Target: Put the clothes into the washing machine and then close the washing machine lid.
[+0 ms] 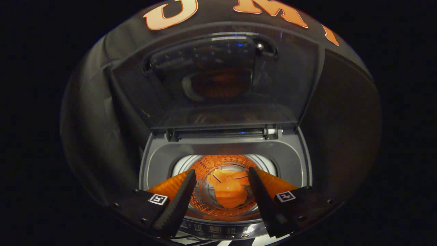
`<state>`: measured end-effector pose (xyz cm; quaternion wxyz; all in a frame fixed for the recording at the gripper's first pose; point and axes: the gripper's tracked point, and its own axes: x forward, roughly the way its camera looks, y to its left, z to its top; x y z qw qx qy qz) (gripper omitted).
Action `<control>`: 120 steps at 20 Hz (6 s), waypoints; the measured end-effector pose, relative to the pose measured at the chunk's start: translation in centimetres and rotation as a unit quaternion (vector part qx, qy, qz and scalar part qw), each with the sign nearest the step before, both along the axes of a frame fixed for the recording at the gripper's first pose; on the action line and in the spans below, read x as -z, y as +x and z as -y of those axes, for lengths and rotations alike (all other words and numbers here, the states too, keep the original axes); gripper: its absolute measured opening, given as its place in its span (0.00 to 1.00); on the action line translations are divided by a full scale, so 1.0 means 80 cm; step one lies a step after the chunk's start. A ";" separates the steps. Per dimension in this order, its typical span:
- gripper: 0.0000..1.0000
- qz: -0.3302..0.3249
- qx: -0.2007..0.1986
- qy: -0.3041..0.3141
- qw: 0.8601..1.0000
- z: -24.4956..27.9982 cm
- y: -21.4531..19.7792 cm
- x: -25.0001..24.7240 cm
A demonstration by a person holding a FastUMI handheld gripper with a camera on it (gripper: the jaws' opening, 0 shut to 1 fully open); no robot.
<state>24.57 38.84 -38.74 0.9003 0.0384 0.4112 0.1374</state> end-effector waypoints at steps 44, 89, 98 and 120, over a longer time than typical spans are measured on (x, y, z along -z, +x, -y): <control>0.99 0.217 0.032 0.010 0.976 -0.026 0.137 -0.220; 0.98 0.271 0.032 0.046 0.961 0.032 -0.048 -0.288; 0.98 0.310 0.081 0.099 0.942 0.131 -0.105 -0.400; 0.98 0.416 0.075 0.012 0.906 0.260 -0.225 -0.556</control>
